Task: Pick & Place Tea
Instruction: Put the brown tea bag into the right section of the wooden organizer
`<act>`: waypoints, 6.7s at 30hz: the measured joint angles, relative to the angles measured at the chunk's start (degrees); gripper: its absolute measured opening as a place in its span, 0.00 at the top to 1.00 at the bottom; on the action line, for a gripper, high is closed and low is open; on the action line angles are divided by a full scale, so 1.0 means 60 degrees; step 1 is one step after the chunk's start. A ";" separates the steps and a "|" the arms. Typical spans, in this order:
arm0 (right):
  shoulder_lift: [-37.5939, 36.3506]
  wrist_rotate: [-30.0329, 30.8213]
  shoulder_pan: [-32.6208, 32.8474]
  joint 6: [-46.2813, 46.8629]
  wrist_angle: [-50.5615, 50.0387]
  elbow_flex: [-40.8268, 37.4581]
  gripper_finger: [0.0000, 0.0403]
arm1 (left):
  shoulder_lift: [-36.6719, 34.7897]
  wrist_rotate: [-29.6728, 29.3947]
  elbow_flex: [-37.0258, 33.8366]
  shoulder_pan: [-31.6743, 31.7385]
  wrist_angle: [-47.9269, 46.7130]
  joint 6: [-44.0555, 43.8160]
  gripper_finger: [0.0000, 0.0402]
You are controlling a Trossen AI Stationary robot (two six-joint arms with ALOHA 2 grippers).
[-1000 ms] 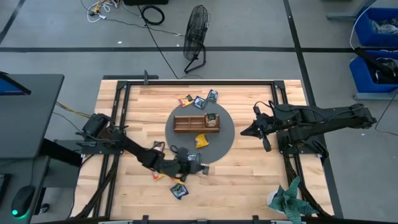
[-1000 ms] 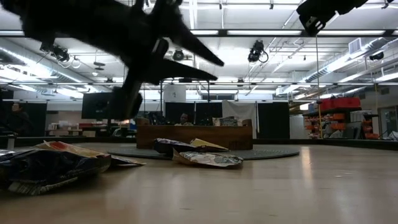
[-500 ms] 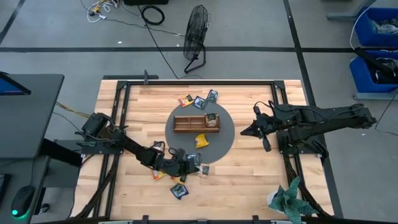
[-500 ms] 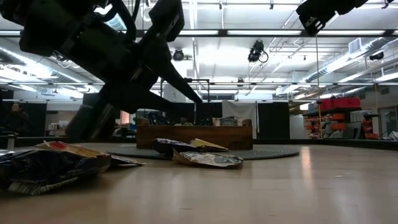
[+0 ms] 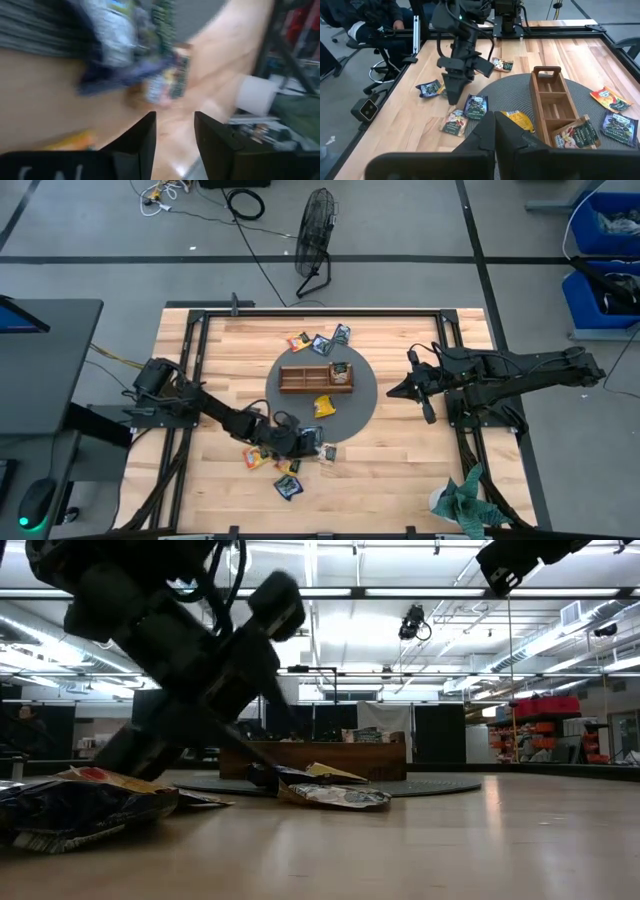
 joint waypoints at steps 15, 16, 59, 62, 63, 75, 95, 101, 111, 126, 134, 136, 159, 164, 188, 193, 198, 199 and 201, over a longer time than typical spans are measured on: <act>0.0000 0.0002 -0.0002 0.0005 -0.0013 0.0000 0.99 | 0.0000 0.0563 0.0071 0.0330 -0.0444 0.0399 0.68; 0.0000 0.0002 0.0000 0.0007 -0.0011 0.0000 0.99 | 0.0000 0.0743 0.0100 0.0379 -0.0484 0.0458 0.68; 0.0004 0.0489 -0.0006 0.0038 -0.0127 0.0007 0.99 | 0.0947 0.1574 0.1118 0.0607 -0.1175 0.0171 0.99; 0.0004 0.0491 -0.0007 0.0134 -0.0128 0.0007 0.99 | 0.0954 0.1407 0.1100 0.0596 -0.0858 0.0322 0.99; 0.0004 0.0490 -0.0007 0.0214 -0.0131 0.0007 0.99 | 0.0969 0.1335 0.1098 0.0596 -0.0629 0.0408 0.99; 0.0004 0.0487 -0.0007 0.0490 -0.0126 0.0007 0.96 | 0.0984 -0.0764 0.1082 0.0611 0.1774 0.0682 1.00; 0.0000 0.1151 -0.0078 0.3977 0.0594 0.0006 0.73 | 0.0962 -0.3544 0.1194 0.1567 0.5573 0.3258 1.00; 0.0020 0.0707 -0.0458 0.5340 0.0590 0.0004 0.57 | 0.0962 -0.3532 0.1678 0.1891 0.5585 0.4122 1.00; 0.0062 0.0641 -0.0985 0.6012 0.0590 0.0004 0.50 | 0.0954 -0.3237 0.2361 0.2261 0.5592 0.5033 1.00; 0.0592 0.0217 -0.1303 0.5971 0.0748 0.0000 0.58 | 0.0954 -0.3233 0.2368 0.2269 0.5592 0.4934 1.00; 0.0761 0.0130 -0.1304 0.5923 0.1075 0.0000 0.80 | 0.0954 -0.3233 0.2368 0.2269 0.5596 0.4937 1.00; 0.0761 0.0129 -0.1304 0.5822 0.1071 0.0000 0.91 | 0.0954 -0.3233 0.2369 0.2269 0.5596 0.4937 1.00; 0.0238 0.0208 -0.1341 0.5506 0.0837 0.0151 1.00 | 0.0943 -0.3153 0.2382 0.2250 0.6316 0.7422 0.82; 0.0280 0.0573 -0.1341 0.4416 -0.0431 0.1236 1.00 | 0.0617 -0.2457 0.2346 0.2333 0.6716 0.9195 0.75; 0.3434 -0.0062 -0.1795 0.2347 -0.1805 0.2572 1.00 | -0.5172 -0.1102 0.2295 0.3727 -0.3708 1.3800 0.79; 0.4667 -0.0331 -0.2256 0.1509 -0.2022 0.3361 1.00 | -0.6157 -0.1106 0.2291 0.4025 -0.4790 1.4300 0.79; 0.6050 -0.0360 -0.2599 0.0222 -0.2863 0.4875 1.00 | -0.6909 -0.1102 0.2291 0.4256 -0.5819 1.4482 0.79; 0.6346 -0.0366 -0.2669 -0.0064 -0.3167 0.5220 1.00 | -0.7050 -0.1102 0.2291 0.4299 -0.6007 1.4497 0.79; 0.6922 -0.0366 -0.2809 -0.0520 -0.3742 0.5873 1.00 | -0.7329 -0.1104 0.2291 0.4375 -0.6361 1.4603 0.79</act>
